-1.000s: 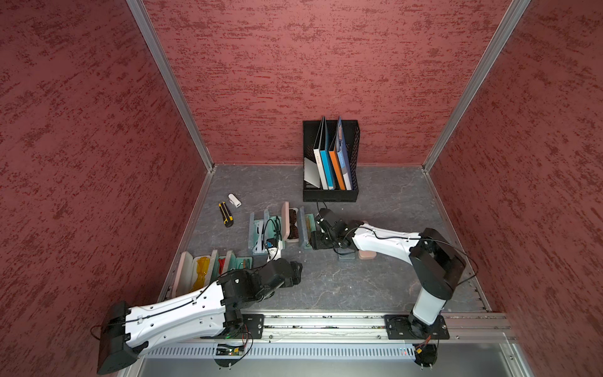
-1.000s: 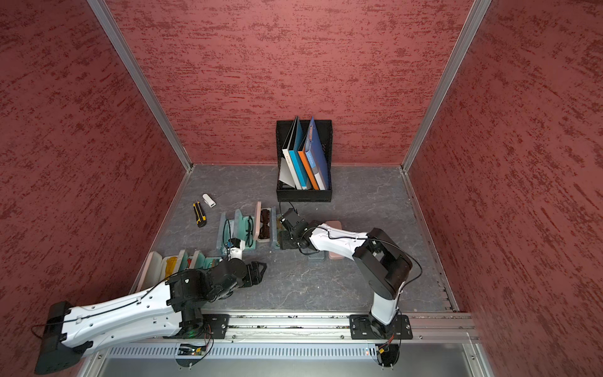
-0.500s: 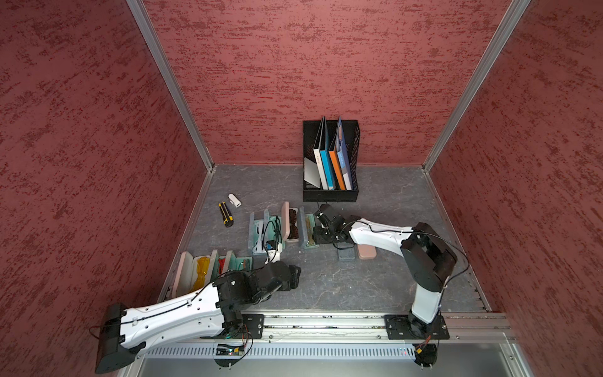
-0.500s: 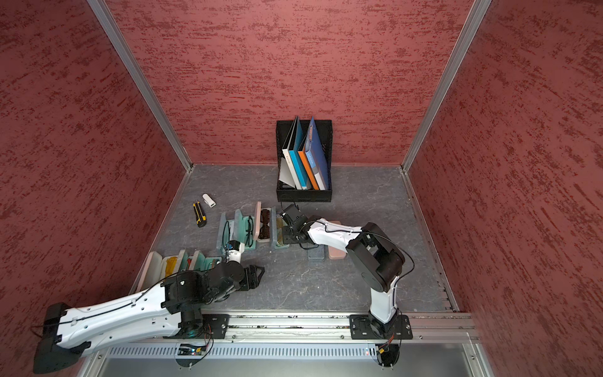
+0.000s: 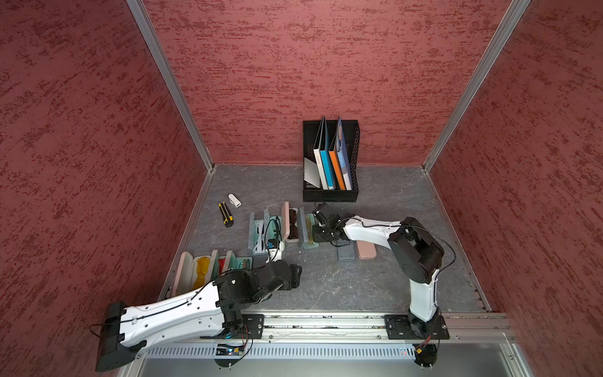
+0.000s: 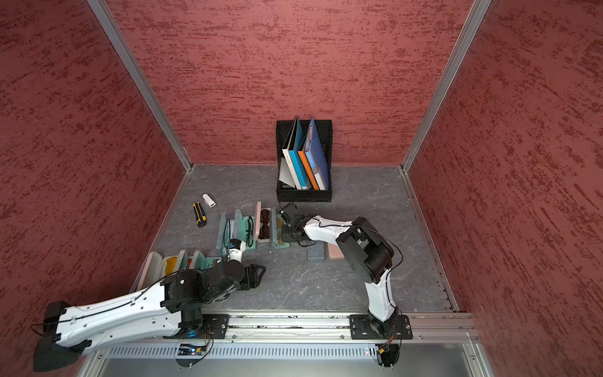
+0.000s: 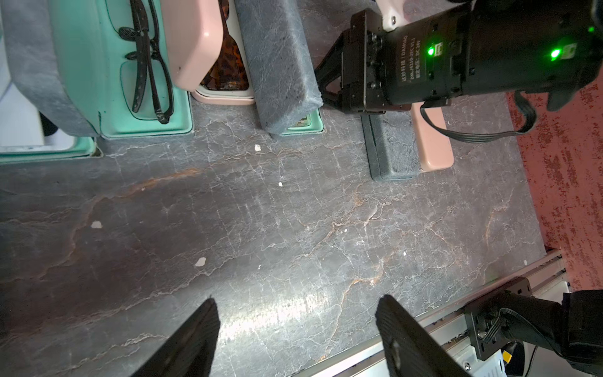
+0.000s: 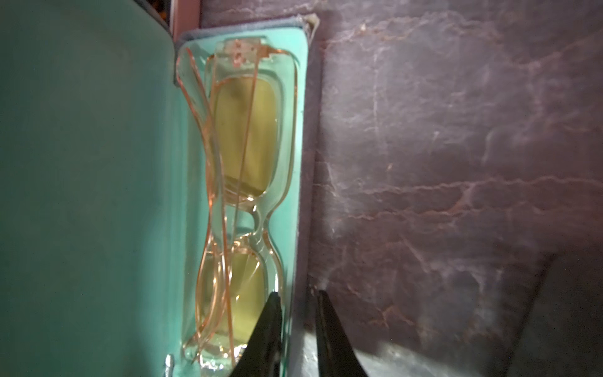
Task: Close the glasses case
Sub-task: Move the glasses case to the center of the board.
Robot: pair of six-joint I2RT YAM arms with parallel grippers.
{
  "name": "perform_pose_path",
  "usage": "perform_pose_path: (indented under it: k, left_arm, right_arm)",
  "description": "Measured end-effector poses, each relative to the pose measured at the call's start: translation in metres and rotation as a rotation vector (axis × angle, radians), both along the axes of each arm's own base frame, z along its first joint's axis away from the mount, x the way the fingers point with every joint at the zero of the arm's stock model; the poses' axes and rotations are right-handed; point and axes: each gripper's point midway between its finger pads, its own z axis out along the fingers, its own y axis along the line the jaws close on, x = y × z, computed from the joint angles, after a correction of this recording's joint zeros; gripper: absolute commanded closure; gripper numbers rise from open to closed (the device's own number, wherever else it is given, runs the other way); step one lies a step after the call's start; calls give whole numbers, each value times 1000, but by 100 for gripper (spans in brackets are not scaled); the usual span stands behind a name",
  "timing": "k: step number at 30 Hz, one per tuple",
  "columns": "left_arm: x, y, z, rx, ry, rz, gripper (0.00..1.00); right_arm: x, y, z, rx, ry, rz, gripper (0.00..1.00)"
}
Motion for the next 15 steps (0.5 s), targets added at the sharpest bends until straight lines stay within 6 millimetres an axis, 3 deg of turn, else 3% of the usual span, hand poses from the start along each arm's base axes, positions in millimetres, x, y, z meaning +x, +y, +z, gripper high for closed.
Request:
perform_pose_path:
  k: [5,15]
  left_arm:
    - [2,-3,5,3,-12,-7,23]
    - [5,-11,0,33,-13,-22,23]
  right_arm:
    - [-15,-7,-1,-1,0,6,85]
    - [-63,-24,-3,10,9,-5,86]
